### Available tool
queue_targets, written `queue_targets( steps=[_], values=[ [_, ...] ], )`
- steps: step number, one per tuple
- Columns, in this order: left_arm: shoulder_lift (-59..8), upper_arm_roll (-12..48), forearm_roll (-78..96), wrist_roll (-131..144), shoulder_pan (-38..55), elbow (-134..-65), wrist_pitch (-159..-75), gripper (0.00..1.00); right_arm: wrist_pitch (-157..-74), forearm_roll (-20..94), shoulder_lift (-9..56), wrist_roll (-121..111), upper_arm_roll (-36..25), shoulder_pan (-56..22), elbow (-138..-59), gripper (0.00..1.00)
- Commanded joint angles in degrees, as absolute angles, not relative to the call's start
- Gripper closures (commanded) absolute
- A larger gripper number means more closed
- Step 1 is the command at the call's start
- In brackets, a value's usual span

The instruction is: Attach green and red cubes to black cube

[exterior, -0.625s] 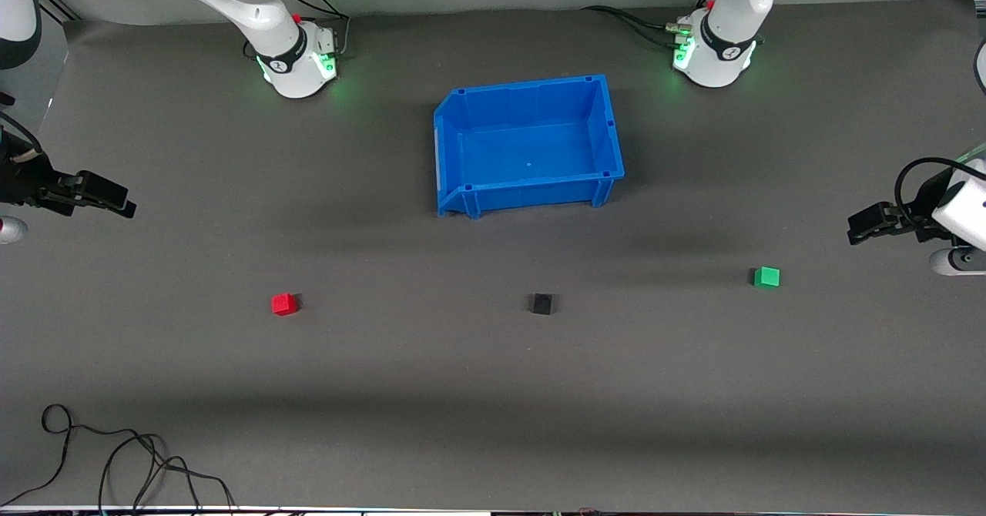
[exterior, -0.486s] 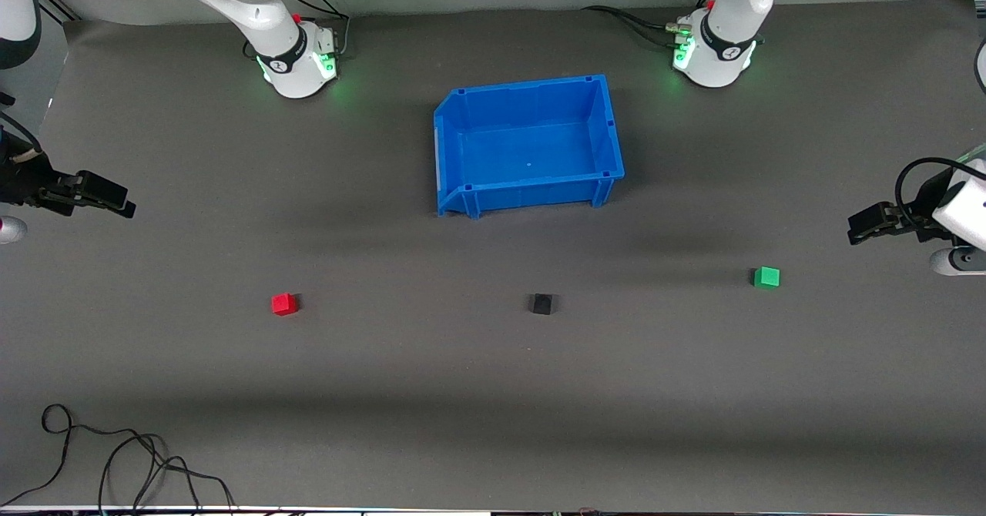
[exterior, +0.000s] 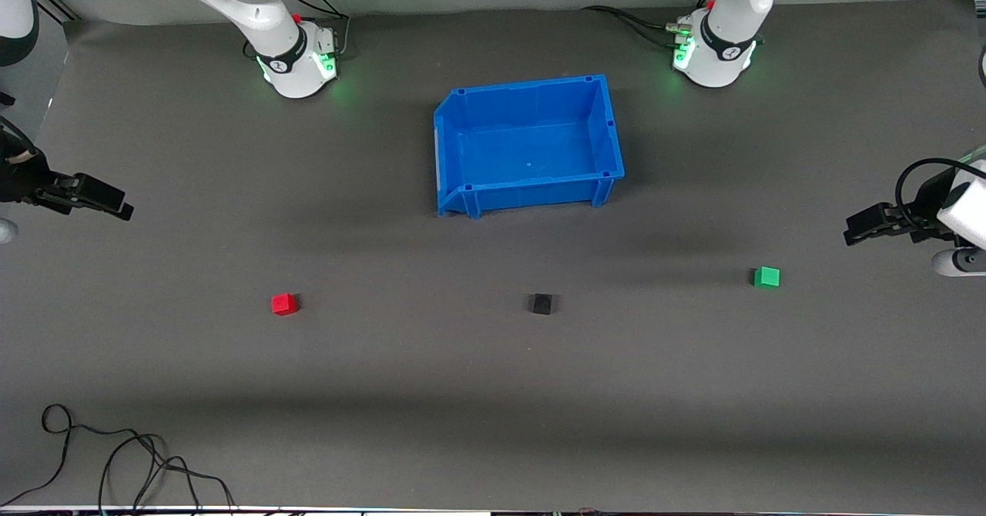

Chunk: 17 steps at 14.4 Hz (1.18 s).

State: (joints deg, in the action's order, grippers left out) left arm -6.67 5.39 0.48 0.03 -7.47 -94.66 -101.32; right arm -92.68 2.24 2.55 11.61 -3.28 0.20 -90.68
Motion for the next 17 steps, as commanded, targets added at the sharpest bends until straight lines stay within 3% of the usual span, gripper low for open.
queue_targets(
  steps=[1, 7, 9, 12, 17],
  values=[
    [-6.4, 5.3, -0.4, -0.4, -7.1, -94.8, -101.5, 0.00, -93.3, 5.9, 3.4, 28.5, -3.6, 0.4, -89.0, 0.00],
    [-7.6, 5.2, 0.7, 0.4, -10.8, -97.4, -102.4, 0.01, -92.3, 8.1, 4.8, 72.5, -3.6, 0.4, -87.9, 0.00],
    [-8.1, 5.1, 0.6, -0.3, -10.7, -102.9, -110.6, 0.01, -92.2, 11.3, 5.9, 81.4, -3.7, 1.4, -88.2, 0.00],
    [-9.1, 5.2, -0.3, -0.3, -10.1, -113.4, -125.2, 0.00, -92.0, 13.3, 7.0, 81.0, -3.8, 1.7, -90.1, 0.00],
    [-18.1, 5.3, -1.7, -1.0, -9.4, -114.3, -129.6, 0.01, -98.6, 24.6, 11.4, 67.4, -4.2, 6.0, -99.1, 0.00]
  ],
)
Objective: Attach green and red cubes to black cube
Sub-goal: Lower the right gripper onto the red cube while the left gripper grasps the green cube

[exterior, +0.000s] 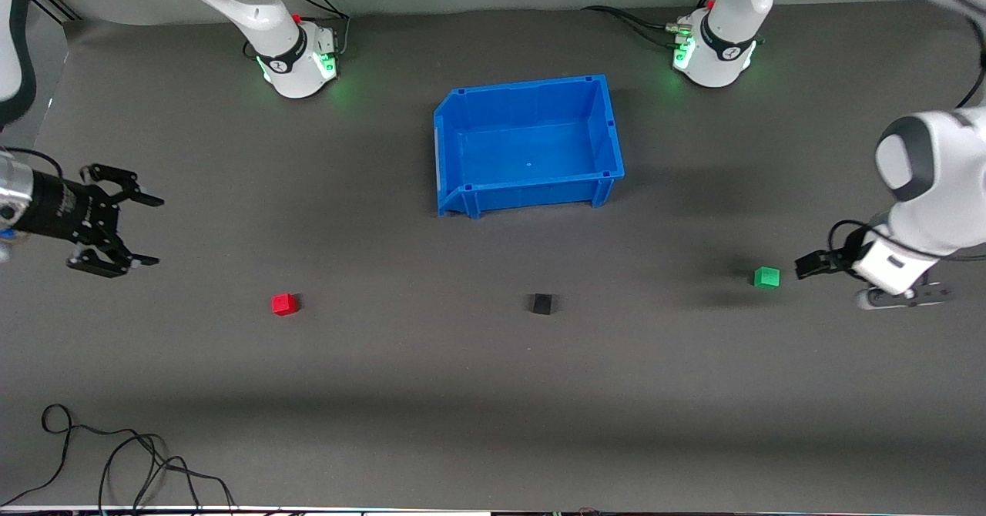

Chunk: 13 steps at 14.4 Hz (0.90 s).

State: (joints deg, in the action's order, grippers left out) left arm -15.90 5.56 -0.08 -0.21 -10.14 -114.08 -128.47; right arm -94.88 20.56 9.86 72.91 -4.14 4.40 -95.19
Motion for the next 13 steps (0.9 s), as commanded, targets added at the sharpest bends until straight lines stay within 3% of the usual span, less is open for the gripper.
queue_targets(
  steps=[1, 5, 7, 9, 13],
  values=[
    [-20.1, 5.4, -2.6, -1.2, -9.3, -114.2, -129.9, 0.01, -101.9, 26.3, 12.2, 65.0, -4.2, 6.0, -101.8, 0.00],
    [-26.2, 5.4, -3.8, -1.3, -8.6, -113.4, -134.6, 0.04, -114.7, 34.5, 19.0, 54.4, -4.2, 5.8, -108.2, 0.00],
    [-28.6, 5.4, -5.9, -1.3, -8.2, -112.9, -135.9, 0.14, -117.8, 38.5, 23.7, 48.4, -4.2, 5.8, -108.3, 0.00],
    [-30.5, 5.4, -6.0, -1.3, -7.7, -112.9, -136.2, 0.31, -121.4, 40.8, 27.6, 45.1, -4.2, 5.5, -108.3, 0.00],
    [-31.1, 5.4, -6.0, -1.2, -7.5, -112.1, -136.3, 0.53, -127.6, 44.6, 32.9, 42.1, -3.8, 4.8, -108.0, 0.00]
  ],
)
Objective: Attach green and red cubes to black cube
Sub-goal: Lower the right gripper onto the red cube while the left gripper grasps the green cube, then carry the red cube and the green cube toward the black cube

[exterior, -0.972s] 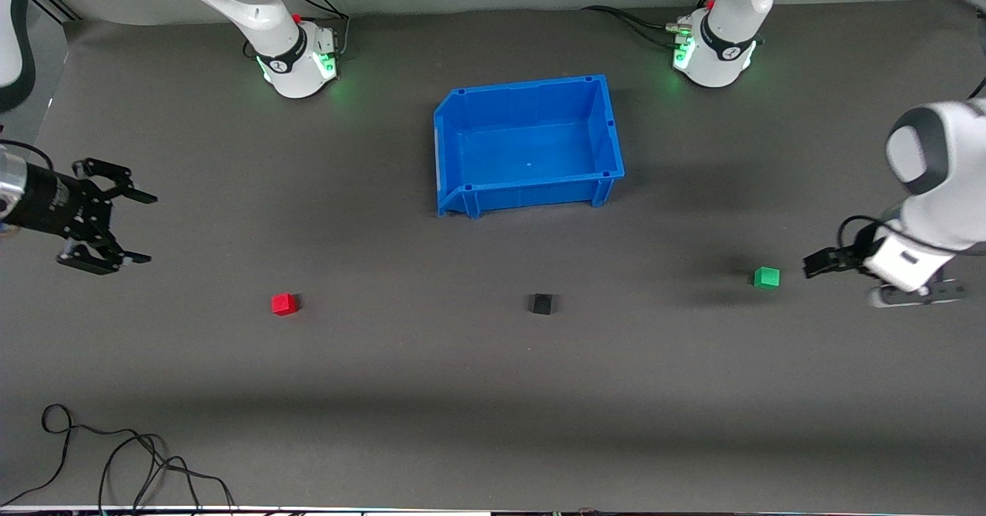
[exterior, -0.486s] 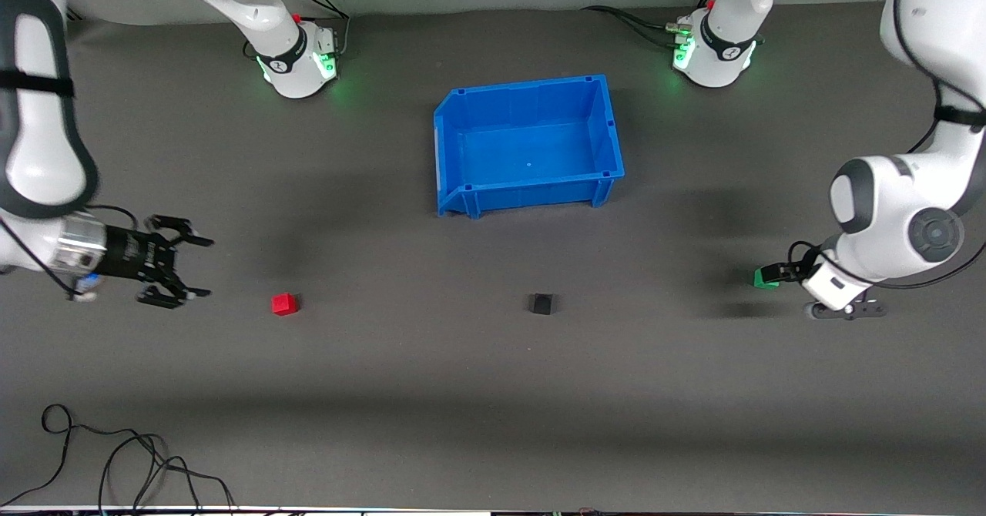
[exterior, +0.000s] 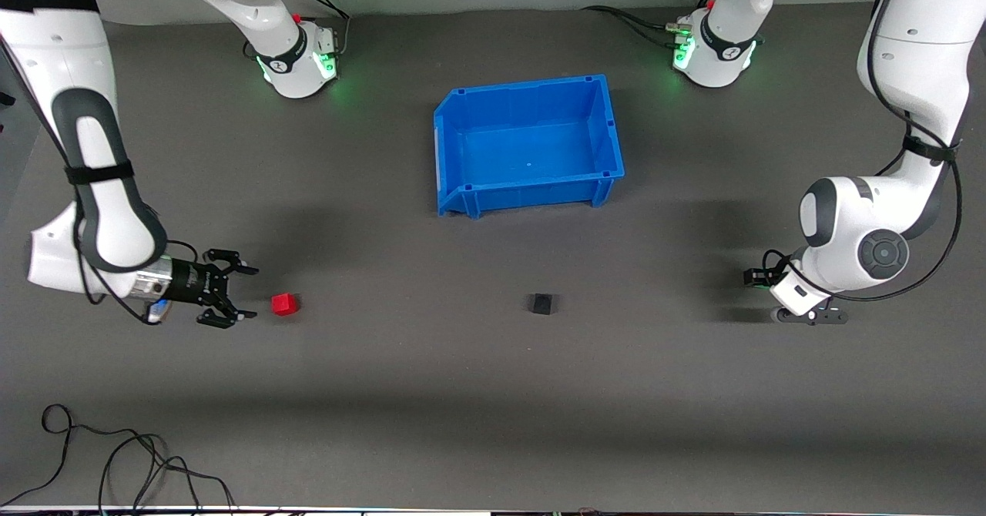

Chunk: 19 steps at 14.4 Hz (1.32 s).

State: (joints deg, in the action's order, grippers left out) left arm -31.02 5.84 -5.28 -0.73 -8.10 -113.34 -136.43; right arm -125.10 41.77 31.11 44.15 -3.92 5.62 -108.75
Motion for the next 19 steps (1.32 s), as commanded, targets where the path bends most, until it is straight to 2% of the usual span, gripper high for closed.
queue_targets(
  steps=[1, 4, 6, 7, 9, 11, 14, 15, 16, 17, 19],
  values=[
    [-31.1, 5.4, -6.0, -1.2, -7.5, -111.9, -136.2, 0.59, -129.1, 45.2, 33.7, 42.2, -3.8, 4.1, -107.8, 0.00],
    [-31.1, 5.4, -5.9, -1.0, -7.6, -111.5, -136.1, 0.84, -131.0, 46.2, 35.3, 42.2, -3.7, 2.8, -107.3, 0.00],
    [-31.1, 5.5, -5.5, 0.7, -7.4, -110.6, -135.1, 0.97, -131.0, 46.3, 35.4, 42.2, -3.7, 2.4, -107.1, 0.00],
    [-31.1, 5.7, -5.4, 3.3, -7.4, -110.5, -135.1, 1.00, -131.0, 46.3, 35.8, 42.2, -3.7, 2.4, -107.0, 0.00],
    [-31.1, 5.7, -5.4, 7.5, -5.6, -109.4, -134.7, 1.00, -131.0, 46.3, 35.9, 42.1, -3.7, 2.4, -107.0, 0.03],
    [-31.0, 5.7, -5.1, 16.7, -4.3, -108.0, -133.9, 1.00, -131.0, 46.3, 35.9, 42.0, -3.7, 2.4, -107.0, 0.15],
    [-31.2, 5.7, -5.1, 28.5, -2.1, -103.0, -127.6, 1.00, -130.9, 46.1, 36.0, 39.1, -3.7, 2.5, -107.1, 0.38],
    [-31.2, 5.8, -4.9, 30.3, -2.0, -102.1, -126.3, 1.00, -130.8, 46.1, 36.0, 39.0, -3.7, 2.6, -107.1, 0.42],
    [-31.2, 6.0, -4.4, 33.0, -1.2, -101.8, -126.2, 1.00, -130.7, 46.1, 35.9, 39.0, -3.7, 2.5, -107.1, 0.53],
    [-31.8, 6.2, -3.1, 37.3, 0.3, -100.9, -126.2, 1.00, -130.7, 46.1, 35.9, 39.1, -3.7, 2.5, -107.0, 0.58],
    [-32.7, 6.2, -2.5, 45.1, 2.6, -99.4, -125.8, 1.00, -130.3, 46.1, 35.5, 40.2, -3.7, 2.2, -105.7, 0.58]
  ],
)
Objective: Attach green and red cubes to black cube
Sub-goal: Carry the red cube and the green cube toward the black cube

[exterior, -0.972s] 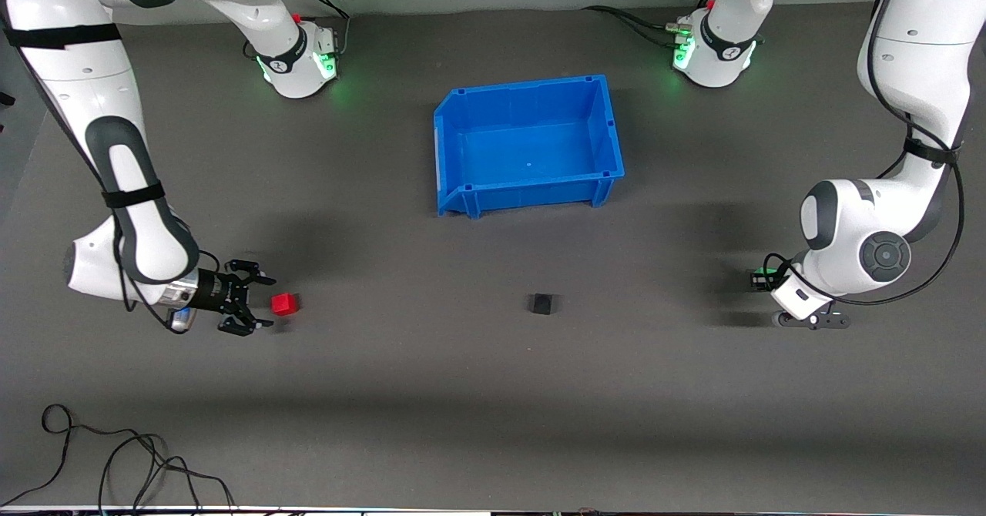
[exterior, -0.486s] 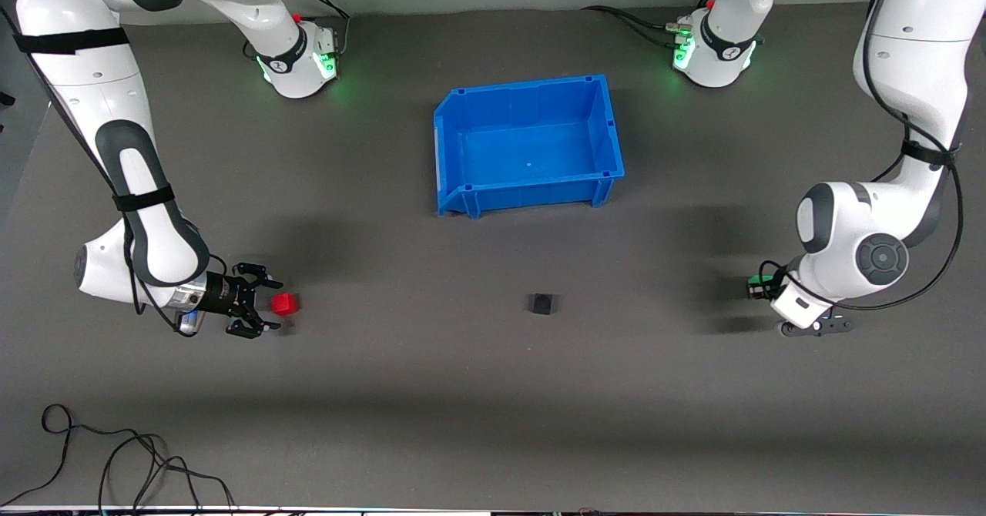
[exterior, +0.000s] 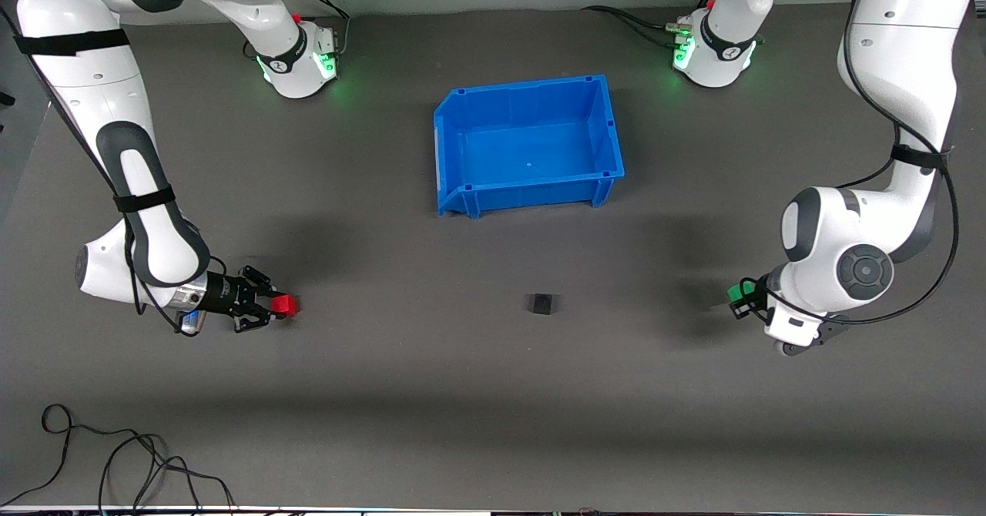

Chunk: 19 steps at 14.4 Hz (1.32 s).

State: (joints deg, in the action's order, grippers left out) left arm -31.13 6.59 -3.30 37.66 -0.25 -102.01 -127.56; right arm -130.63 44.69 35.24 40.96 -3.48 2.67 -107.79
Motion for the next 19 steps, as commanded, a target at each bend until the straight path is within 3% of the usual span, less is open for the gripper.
queue_targets(
  steps=[1, 3, 6, 9, 19],
  values=[
    [-32.7, 6.2, -2.3, 48.0, 3.9, -99.1, -125.9, 1.00, -129.3, 46.1, 35.0, 42.2, -3.6, 2.0, -104.9, 0.58],
    [-33.1, 6.3, -1.7, 57.3, 5.4, -97.6, -126.2, 1.00, -126.0, 45.6, 34.3, 48.9, -3.8, -0.8, -101.5, 0.58],
    [-38.1, 6.8, 2.6, 80.3, 9.3, -89.3, -124.9, 1.00, -125.9, 45.6, 34.1, 60.5, -3.7, -6.3, -98.2, 0.58],
    [-40.2, 6.9, 3.3, 90.8, 12.9, -88.4, -125.9, 1.00, -127.0, 46.3, 35.6, 73.1, -3.7, -14.6, -93.1, 0.58],
    [-43.7, 6.9, 6.0, 117.8, 22.4, -86.5, -128.6, 1.00, -145.7, 46.3, 49.4, 105.8, -3.5, -34.8, -79.6, 0.58]
  ],
)
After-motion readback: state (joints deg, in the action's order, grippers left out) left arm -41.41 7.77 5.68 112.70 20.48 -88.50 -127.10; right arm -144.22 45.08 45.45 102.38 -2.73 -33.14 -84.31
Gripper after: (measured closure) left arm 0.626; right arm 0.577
